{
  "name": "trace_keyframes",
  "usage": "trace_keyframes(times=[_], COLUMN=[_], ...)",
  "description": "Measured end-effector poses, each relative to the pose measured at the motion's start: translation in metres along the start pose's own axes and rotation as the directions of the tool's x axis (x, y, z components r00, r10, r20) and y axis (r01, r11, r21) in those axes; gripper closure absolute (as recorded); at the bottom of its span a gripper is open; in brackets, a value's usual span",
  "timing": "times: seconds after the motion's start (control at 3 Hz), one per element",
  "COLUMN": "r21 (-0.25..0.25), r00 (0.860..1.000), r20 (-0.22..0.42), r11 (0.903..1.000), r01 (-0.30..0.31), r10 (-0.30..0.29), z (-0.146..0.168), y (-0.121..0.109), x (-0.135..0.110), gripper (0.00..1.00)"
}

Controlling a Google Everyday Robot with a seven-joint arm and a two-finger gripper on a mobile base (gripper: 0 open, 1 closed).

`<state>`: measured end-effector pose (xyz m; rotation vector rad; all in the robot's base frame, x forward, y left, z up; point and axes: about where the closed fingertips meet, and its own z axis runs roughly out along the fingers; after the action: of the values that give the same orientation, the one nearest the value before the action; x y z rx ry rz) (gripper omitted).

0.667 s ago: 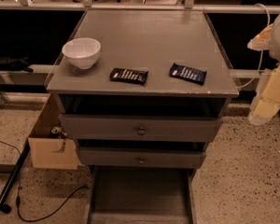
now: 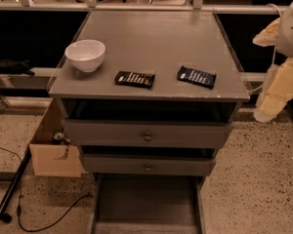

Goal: Place rxbar chocolate into bottom drawer

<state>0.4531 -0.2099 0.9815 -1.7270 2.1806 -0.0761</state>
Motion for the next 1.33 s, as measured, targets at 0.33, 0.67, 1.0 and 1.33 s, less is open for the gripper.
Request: trace_keyframes(times=[0.33, 0.67, 1.0, 1.33], r21=[0.000, 0.025, 0.046, 0.050], r00=[0.997, 0.989, 0.981, 0.979], r20=[0.073, 0.137, 0.195, 0.204], r11=[0.9993, 0.9987, 0.9989, 0.9987], r01=[0.038, 0.044, 0.005, -0.002], r10=[-0.037, -0.047, -0.014, -0.009], z=[0.013, 0.027, 0.032, 0.032], y=[-0.027, -0.068, -0.094, -0.098], x=[-0.028, -0.054, -0.066, -0.067], gripper=[0.00, 0.00, 0.00, 0.00])
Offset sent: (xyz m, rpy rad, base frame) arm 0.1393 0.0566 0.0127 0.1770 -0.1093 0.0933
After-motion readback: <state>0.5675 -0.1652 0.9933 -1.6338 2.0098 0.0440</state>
